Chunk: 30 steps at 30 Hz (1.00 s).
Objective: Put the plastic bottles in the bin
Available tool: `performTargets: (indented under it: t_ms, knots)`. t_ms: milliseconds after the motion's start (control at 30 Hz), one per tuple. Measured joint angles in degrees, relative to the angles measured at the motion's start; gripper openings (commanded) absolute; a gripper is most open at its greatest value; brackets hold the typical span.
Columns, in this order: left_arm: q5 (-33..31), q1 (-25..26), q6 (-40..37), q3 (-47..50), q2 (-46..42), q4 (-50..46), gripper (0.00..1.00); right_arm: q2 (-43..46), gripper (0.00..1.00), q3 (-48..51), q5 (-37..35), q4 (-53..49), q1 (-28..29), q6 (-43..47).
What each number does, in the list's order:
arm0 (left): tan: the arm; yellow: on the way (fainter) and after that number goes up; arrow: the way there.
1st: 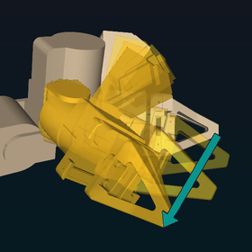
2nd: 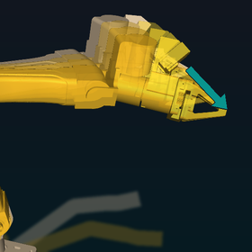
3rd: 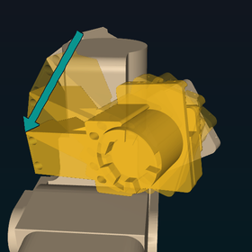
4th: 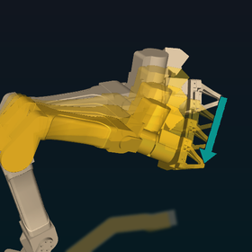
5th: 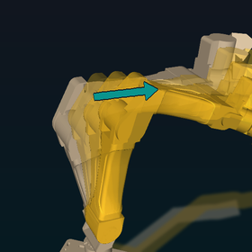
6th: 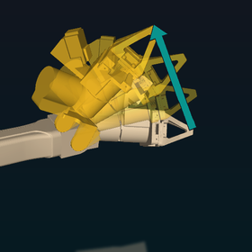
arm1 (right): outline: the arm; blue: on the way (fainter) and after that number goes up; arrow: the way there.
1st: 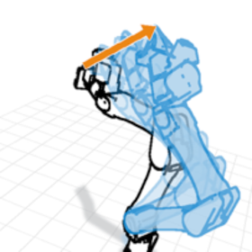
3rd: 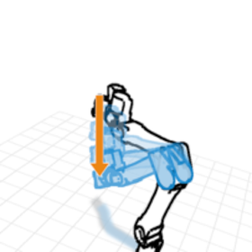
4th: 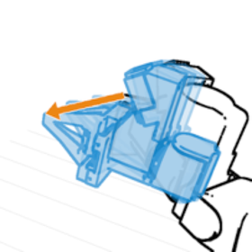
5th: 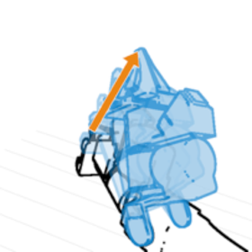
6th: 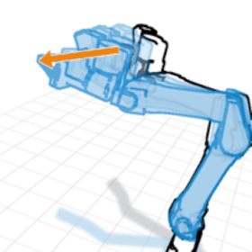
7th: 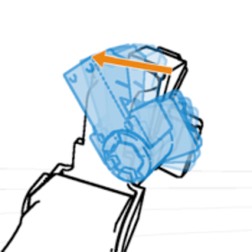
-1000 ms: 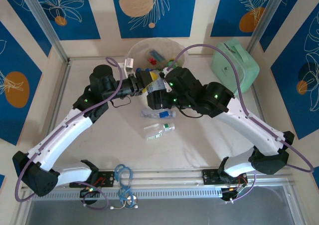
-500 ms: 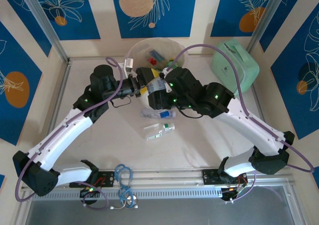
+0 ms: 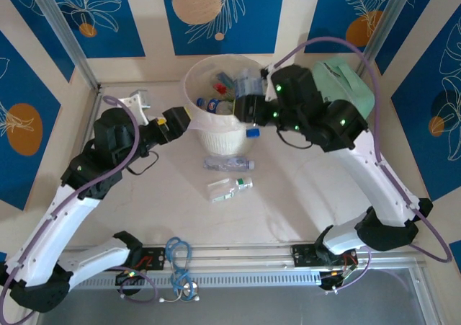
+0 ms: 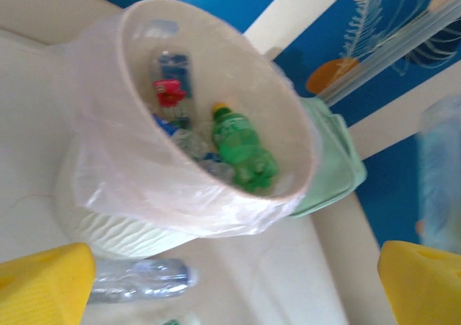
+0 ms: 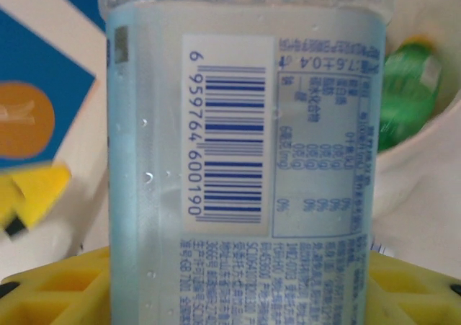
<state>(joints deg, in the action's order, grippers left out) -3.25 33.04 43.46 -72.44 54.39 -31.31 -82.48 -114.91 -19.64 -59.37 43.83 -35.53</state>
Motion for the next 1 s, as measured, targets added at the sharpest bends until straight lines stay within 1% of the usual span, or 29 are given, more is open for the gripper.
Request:
performTargets:
  t_ms: [100, 167, 333, 433, 533, 567, 633, 700, 733, 833, 1000]
  knots:
    - [-1.07, -0.02, -1.22, 3.8, -1.25, -1.25, 1.0, -4.63, 0.6, -7.21, 2.08, -0.24, -4.04, 0.0]
    - [-1.57, -0.02, -1.66, 5.62, -1.31, -2.49, 0.99, -8.7, 0.6, -12.11, 3.08, -0.61, -5.73, 0.13]
    - [-2.27, -0.02, -2.32, 7.89, -1.97, -4.31, 0.98, -21.03, 0.6, -25.14, 4.98, -3.02, -7.78, 0.85]
    - [-2.6, -0.04, -2.91, 8.74, -2.99, -4.35, 0.97, -26.45, 0.6, -29.7, 5.31, -4.57, -8.79, 0.87]
    - [-2.78, -0.04, -3.15, 9.66, -3.74, -4.35, 0.96, -29.29, 0.61, -30.45, 6.1, -5.4, -10.64, 0.79]
    - [-2.82, -0.02, -3.34, 9.92, -3.8, -4.31, 0.96, -29.88, 0.64, -30.45, 6.36, -5.7, -11.34, 0.76]
    - [-2.82, -0.02, -3.5, 10.8, -3.82, -4.31, 0.97, -31.08, 0.75, -30.45, 7.15, -6.27, -13.09, 0.44]
    - [-2.8, -0.04, -3.54, 11.82, -3.82, -4.26, 0.98, -32.0, 0.81, -30.45, 8.11, -6.64, -14.53, 0.37]
    - [-2.8, -0.04, -3.56, 12.37, -3.82, -4.24, 0.98, -32.39, 0.83, -30.45, 8.57, -6.84, -15.17, 0.13]
    - [-2.58, -0.04, -3.96, 14.01, -3.89, -3.69, 0.97, -33.0, 0.86, -30.42, 9.14, -7.5, -16.61, -0.26]
    - [-0.13, -0.04, -5.42, 18.05, -4.39, -1.03, 0.9, -32.92, 0.86, -30.45, 9.66, -7.63, -17.07, -0.46]
